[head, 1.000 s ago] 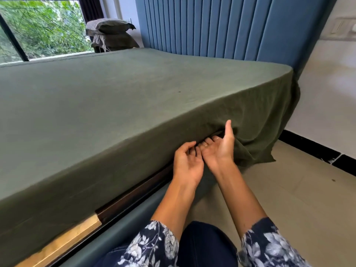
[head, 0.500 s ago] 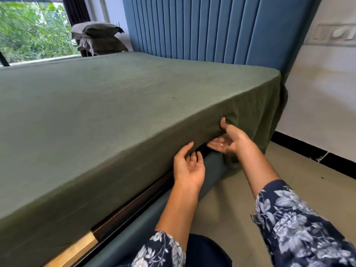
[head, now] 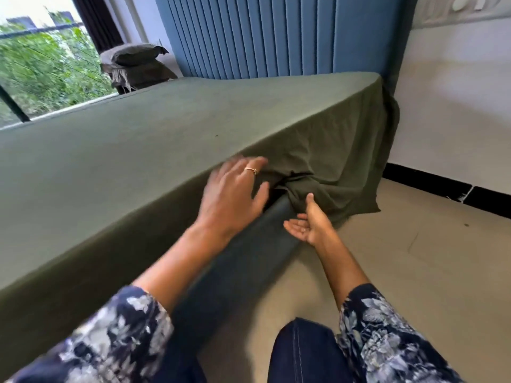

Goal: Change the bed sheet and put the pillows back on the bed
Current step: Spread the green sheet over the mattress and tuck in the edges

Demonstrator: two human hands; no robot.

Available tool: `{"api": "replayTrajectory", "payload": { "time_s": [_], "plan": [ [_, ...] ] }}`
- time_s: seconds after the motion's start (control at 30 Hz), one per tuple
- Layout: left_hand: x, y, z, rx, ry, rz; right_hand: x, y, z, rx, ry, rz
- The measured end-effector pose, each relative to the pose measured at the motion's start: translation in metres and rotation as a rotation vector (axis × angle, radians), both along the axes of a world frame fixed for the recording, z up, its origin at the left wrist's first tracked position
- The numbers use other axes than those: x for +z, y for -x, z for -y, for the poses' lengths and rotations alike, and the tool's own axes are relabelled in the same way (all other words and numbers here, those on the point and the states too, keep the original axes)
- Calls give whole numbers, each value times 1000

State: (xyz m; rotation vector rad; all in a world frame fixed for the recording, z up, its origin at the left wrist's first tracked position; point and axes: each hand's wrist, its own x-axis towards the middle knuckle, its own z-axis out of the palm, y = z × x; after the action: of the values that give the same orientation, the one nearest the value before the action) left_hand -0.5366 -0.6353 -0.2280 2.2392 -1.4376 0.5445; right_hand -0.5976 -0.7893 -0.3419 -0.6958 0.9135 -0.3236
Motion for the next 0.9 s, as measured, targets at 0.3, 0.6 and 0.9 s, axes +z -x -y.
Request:
{"api": "replayTrajectory", "payload": {
  "time_s": [0.3,0.6,0.9],
  "plan": [
    [-7,-59,18,165,-609,652,30,-5,35,20,-110,142],
    [-11,-57,17,173,-573,706,23,-23,49,174,-86,25],
    [3,-54,35,180,-765,663,19,-24,65,224,16,-37]
  ]
}}
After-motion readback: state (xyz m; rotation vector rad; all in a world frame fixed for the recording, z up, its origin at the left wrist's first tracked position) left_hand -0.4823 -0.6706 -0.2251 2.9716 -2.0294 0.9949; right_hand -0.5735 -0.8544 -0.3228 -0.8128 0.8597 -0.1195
